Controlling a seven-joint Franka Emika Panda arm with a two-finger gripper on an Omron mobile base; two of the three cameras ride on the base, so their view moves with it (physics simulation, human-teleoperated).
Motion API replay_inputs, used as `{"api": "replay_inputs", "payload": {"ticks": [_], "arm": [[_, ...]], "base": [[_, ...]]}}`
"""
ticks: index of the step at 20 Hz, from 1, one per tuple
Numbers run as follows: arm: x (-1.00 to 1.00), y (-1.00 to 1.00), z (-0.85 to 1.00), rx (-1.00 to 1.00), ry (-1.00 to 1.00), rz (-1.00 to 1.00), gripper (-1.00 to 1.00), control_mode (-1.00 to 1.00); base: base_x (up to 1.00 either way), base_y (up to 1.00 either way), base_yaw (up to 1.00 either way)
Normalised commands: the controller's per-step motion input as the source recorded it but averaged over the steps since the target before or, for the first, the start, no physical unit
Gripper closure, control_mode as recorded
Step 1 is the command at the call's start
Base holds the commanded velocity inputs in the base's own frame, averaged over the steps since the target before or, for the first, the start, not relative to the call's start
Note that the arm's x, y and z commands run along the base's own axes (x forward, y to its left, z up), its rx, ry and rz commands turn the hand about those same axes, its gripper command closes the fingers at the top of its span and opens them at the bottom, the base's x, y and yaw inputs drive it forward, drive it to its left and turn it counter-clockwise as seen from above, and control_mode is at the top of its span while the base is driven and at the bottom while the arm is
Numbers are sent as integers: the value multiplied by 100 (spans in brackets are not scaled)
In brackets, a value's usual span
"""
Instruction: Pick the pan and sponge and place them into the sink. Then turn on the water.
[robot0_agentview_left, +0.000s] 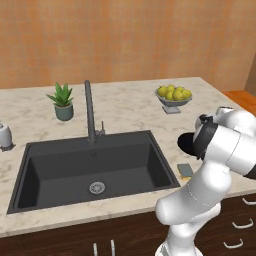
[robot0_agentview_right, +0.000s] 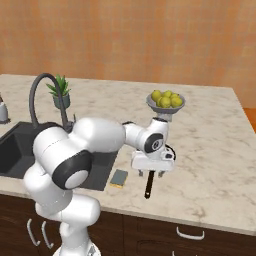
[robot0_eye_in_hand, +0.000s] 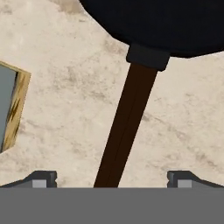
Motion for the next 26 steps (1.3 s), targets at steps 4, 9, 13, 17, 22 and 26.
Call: {"api": "replay_inputs", "payload": {"ticks": [4, 9, 13, 17, 22, 26], "arm": [[0, 0, -60, 0, 0, 6, -100, -100], [0, 0, -48, 0, 0, 3, -100, -100], [0, 0, -8, 0, 0, 0, -100, -100], [0, 0, 0, 0, 0, 0, 100, -100], [-3, 1, 6, 0, 0, -5, 100, -100], [-3, 28, 70, 0, -4, 0, 100, -100]], "base": [[0, 0, 0], [0, 0, 0], [0, 0, 0], [0, 0, 0], [0, 0, 0], [0, 0, 0]]}}
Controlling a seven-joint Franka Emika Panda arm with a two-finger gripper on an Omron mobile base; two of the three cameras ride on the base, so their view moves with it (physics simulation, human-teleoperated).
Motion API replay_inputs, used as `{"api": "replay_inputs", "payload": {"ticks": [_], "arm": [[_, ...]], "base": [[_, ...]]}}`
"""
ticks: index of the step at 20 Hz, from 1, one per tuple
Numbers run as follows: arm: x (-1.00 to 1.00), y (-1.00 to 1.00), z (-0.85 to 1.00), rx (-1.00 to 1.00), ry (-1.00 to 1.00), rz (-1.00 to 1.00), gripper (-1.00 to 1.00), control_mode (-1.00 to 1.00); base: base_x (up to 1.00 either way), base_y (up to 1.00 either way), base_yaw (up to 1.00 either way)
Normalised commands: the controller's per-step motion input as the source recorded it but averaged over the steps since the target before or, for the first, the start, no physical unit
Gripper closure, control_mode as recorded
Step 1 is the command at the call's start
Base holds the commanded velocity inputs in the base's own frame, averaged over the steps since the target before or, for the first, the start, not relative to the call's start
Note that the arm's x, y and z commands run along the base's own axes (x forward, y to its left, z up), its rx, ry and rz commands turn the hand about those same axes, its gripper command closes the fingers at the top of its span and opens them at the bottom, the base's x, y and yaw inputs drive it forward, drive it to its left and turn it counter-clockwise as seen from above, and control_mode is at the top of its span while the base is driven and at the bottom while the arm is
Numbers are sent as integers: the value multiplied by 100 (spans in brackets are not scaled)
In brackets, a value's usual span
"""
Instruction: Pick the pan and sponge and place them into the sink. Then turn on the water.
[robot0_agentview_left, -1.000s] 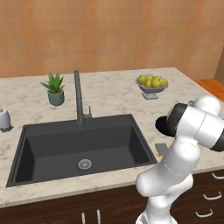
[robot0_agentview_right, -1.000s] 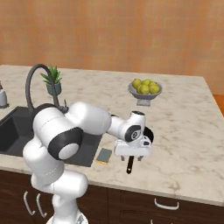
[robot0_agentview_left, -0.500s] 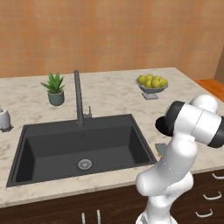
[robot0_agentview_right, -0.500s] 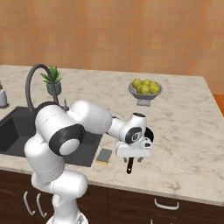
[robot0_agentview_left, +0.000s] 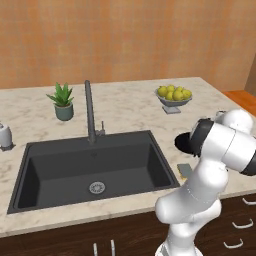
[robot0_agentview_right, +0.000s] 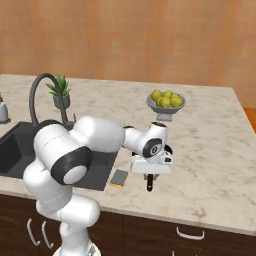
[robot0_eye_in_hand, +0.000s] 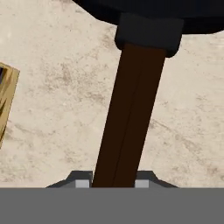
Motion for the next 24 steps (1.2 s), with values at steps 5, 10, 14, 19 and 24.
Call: {"api": "replay_inputs", "payload": {"ticks": [5, 10, 14, 19, 24], "arm": [[0, 36, 88, 0, -8, 7, 100, -100], [0, 59, 68, 0, -8, 31, 100, -100], [28, 36, 50, 1, -8, 37, 100, -100], [22, 32, 25, 4, -2, 43, 100, -100], [15, 53, 14, 9, -7, 34, 100, -100]], "base": [[0, 0, 0], [0, 0, 0], [0, 0, 0], [0, 0, 0], [0, 0, 0]]}}
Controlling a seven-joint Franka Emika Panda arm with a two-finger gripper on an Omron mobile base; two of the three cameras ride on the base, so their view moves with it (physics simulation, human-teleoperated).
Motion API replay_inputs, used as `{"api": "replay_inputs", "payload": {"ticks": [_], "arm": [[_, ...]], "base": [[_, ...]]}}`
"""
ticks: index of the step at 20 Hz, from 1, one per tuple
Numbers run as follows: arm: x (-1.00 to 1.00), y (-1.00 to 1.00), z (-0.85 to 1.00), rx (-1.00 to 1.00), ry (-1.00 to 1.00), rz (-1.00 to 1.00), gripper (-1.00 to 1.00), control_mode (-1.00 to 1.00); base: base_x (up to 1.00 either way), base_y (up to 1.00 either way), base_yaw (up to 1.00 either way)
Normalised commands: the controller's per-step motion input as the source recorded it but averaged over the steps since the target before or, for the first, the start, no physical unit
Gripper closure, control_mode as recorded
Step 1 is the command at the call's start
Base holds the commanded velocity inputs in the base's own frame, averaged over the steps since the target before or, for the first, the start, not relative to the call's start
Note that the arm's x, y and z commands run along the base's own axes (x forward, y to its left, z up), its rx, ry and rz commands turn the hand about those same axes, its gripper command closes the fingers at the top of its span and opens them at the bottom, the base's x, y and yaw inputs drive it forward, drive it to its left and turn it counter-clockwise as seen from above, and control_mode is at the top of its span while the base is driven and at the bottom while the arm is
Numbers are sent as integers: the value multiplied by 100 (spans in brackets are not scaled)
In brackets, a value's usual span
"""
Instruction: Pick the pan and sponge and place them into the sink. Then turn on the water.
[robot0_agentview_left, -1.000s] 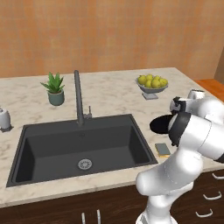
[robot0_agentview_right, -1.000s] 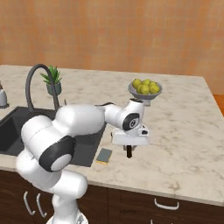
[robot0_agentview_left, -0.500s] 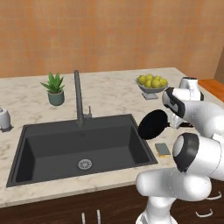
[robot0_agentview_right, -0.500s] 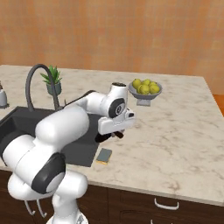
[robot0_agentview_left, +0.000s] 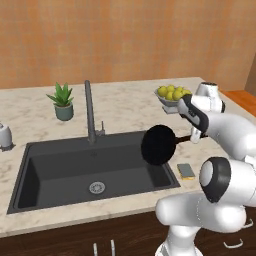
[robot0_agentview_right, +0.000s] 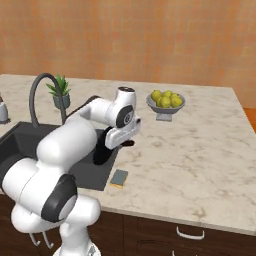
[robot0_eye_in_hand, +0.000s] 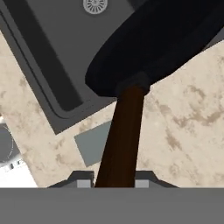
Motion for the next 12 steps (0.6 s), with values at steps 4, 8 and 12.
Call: {"api": "replay_inputs", "payload": {"ticks": [4, 8, 12], "arm": [[18, 64, 0, 17, -19, 26, 100, -100], [21, 74, -10, 13, -15, 14, 100, -100], [2, 61, -16, 8, -3, 9, 100, -100]], "base": [[0, 0, 0], [0, 0, 0], [0, 0, 0]]}}
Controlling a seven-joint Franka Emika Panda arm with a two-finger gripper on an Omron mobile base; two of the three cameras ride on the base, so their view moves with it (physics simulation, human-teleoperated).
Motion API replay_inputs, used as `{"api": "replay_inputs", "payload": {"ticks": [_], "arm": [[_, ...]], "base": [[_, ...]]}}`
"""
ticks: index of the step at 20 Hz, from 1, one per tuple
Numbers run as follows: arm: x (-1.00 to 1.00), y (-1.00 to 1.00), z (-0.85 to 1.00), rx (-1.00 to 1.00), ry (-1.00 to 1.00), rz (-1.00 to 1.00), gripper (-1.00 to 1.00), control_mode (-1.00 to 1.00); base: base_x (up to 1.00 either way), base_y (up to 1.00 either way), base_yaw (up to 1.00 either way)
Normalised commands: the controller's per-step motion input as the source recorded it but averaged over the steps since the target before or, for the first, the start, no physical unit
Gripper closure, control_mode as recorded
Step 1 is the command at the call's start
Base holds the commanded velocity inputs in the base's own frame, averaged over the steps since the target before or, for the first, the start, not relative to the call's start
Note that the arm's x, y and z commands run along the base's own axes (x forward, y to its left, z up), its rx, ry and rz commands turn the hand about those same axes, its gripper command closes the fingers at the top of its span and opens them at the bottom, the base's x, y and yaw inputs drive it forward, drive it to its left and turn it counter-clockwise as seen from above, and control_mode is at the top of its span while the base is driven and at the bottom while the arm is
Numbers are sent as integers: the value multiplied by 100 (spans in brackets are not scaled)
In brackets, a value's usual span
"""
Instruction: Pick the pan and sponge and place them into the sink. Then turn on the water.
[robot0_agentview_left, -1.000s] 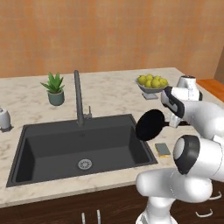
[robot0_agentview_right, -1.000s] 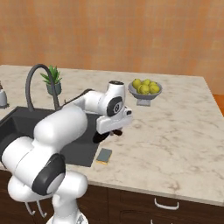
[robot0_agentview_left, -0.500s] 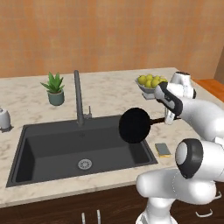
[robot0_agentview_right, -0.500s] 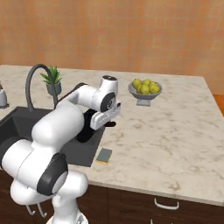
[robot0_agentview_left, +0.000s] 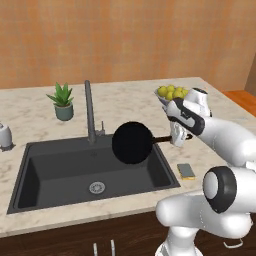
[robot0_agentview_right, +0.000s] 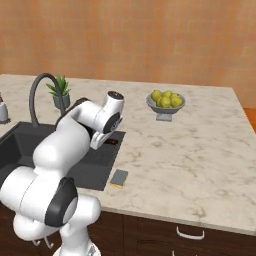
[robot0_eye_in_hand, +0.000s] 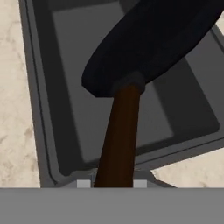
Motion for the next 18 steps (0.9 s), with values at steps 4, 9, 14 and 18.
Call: {"api": "replay_inputs", "payload": {"ticks": [4, 9, 14, 18], "arm": [[8, 51, -1, 4, 5, 11, 100, -100], [0, 19, 0, 0, 20, 11, 100, -100], [0, 22, -19, 4, 19, 9, 100, -100], [12, 4, -27, 10, 15, 8, 100, -100]], "base": [[0, 0, 0], [0, 0, 0], [0, 0, 0], [0, 0, 0]]}}
